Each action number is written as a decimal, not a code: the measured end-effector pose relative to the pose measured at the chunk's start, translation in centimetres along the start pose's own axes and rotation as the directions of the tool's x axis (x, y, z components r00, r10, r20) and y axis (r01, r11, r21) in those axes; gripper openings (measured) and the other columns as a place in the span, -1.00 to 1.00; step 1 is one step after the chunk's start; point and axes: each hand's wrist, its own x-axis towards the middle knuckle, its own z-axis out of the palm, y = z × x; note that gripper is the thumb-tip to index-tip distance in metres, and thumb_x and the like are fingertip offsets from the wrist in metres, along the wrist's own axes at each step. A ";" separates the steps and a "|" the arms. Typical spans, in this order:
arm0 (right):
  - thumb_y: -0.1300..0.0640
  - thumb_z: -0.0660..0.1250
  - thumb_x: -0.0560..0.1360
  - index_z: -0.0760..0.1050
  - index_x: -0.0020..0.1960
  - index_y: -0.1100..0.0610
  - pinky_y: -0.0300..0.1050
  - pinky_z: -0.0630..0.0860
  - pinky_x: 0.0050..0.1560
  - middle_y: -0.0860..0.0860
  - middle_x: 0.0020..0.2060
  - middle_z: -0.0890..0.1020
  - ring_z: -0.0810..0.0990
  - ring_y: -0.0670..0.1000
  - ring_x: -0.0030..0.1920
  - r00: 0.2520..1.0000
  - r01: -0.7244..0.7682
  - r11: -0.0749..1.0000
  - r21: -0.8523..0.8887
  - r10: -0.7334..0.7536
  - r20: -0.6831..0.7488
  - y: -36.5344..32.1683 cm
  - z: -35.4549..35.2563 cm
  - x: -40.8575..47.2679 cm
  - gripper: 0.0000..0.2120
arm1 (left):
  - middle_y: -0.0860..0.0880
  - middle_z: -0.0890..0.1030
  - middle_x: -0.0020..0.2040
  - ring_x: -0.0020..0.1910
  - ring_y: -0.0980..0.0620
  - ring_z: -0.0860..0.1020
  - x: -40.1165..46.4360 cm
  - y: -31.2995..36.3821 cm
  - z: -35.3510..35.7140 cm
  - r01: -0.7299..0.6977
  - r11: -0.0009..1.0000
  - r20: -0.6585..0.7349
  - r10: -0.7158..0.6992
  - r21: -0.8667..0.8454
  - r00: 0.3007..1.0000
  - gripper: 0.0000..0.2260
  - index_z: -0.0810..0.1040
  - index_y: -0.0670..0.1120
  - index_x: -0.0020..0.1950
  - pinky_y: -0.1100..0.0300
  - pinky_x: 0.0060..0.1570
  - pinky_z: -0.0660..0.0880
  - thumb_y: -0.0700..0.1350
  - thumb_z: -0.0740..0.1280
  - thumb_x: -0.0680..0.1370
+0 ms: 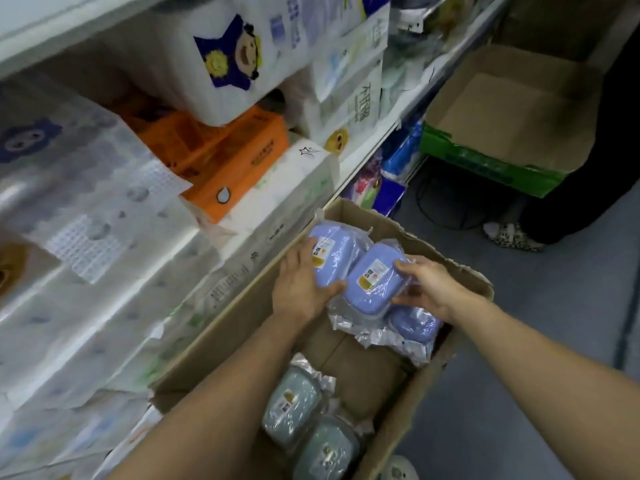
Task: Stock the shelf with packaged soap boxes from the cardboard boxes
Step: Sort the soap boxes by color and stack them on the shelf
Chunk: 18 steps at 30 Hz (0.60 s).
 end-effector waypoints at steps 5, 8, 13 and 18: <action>0.13 0.33 0.57 0.37 0.36 0.15 0.15 0.63 -0.05 0.13 0.20 0.53 0.57 0.20 0.13 0.979 0.081 0.994 -0.073 -0.093 -0.180 1.9 -0.2 3.1 -0.61 | -0.14 0.21 0.50 0.44 -0.15 0.24 2.9 -0.6 2.7 -0.031 0.988 0.004 0.031 0.153 1.000 -0.18 0.17 0.02 0.56 -0.02 0.40 0.26 0.16 0.49 0.41; 0.17 0.36 0.54 0.31 0.46 0.11 0.13 0.48 0.26 0.14 0.32 0.47 0.50 0.17 0.24 0.938 0.176 0.927 -0.332 -0.261 -0.230 2.8 -0.3 3.8 -0.49 | -0.15 0.17 0.53 0.46 -0.16 0.23 3.7 -0.9 3.6 -0.045 0.978 -0.015 0.050 0.205 0.999 -0.23 0.20 0.04 0.55 -0.03 0.42 0.23 0.15 0.47 0.44; 0.15 0.31 0.56 0.14 0.55 0.06 -0.04 0.25 0.44 0.11 0.48 0.28 0.33 0.16 0.43 0.960 0.131 0.857 -0.499 -0.236 -0.153 2.0 0.6 3.4 -0.38 | -0.12 -0.02 0.61 0.57 -0.12 0.03 4.2 -1.0 3.4 -0.024 0.956 0.125 -0.013 0.294 0.992 -0.26 0.07 0.05 0.59 -0.03 0.50 0.08 0.18 0.36 0.53; 0.01 0.26 0.59 0.06 0.57 0.08 0.02 0.12 0.45 0.09 0.53 0.13 0.10 0.20 0.50 0.955 0.119 0.655 -0.746 -0.280 -0.093 -0.5 1.5 -0.8 -0.36 | -0.07 -0.01 0.62 0.58 -0.09 0.00 2.6 1.4 0.3 -0.028 0.961 0.155 -0.015 0.275 0.988 -0.20 -0.04 0.01 0.61 -0.04 0.52 0.04 0.24 0.30 0.54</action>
